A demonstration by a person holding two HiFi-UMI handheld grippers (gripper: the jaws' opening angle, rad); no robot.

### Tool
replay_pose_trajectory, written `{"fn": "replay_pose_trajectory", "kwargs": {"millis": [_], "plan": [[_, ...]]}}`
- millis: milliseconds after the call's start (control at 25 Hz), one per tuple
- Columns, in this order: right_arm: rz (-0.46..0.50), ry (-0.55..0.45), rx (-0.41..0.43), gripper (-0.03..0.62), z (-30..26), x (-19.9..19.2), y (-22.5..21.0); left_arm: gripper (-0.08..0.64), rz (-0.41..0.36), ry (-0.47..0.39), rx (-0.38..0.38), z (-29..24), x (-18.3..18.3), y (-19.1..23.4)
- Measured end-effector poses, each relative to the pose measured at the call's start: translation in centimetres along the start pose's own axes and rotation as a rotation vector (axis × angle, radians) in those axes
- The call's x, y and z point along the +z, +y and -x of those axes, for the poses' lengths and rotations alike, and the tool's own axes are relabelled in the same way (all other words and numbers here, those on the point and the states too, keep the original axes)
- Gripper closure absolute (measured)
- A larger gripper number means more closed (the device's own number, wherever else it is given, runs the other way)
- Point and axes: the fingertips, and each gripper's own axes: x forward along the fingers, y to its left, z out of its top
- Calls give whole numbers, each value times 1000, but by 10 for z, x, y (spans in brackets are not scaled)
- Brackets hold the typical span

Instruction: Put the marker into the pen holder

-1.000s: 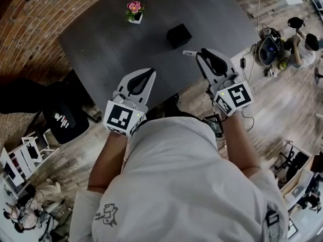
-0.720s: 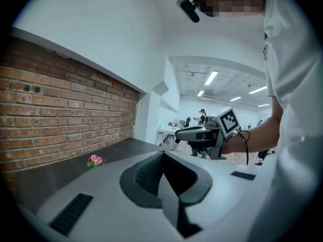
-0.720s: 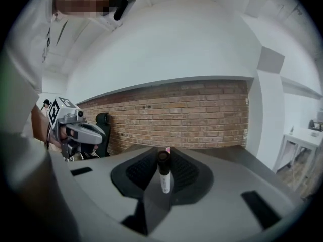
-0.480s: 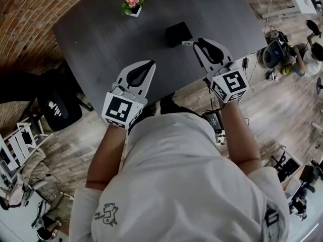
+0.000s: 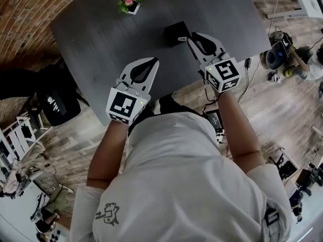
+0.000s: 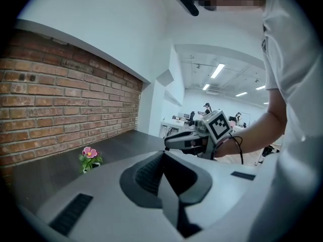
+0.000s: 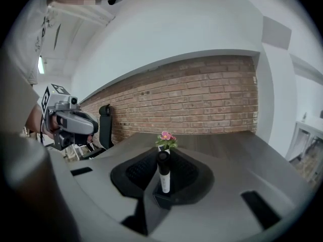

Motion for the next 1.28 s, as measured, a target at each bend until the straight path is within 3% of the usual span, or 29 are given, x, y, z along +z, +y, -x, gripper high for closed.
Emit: {"fn": "replay_pose_trajectory", "kwargs": {"millis": [360, 760, 920, 1280], "plan": [[-19, 66, 30, 512, -23, -36, -7, 549, 16, 18, 32, -3, -8, 1], [-16, 95, 15, 498, -26, -48, -4, 549, 14, 12, 41, 6, -7, 0], [-9, 95, 6, 472, -23, -48, -2, 549, 14, 9, 43, 12, -9, 0], [34, 49, -19, 485, -1, -24, 19, 549, -16, -11, 28, 32, -2, -2]]}}
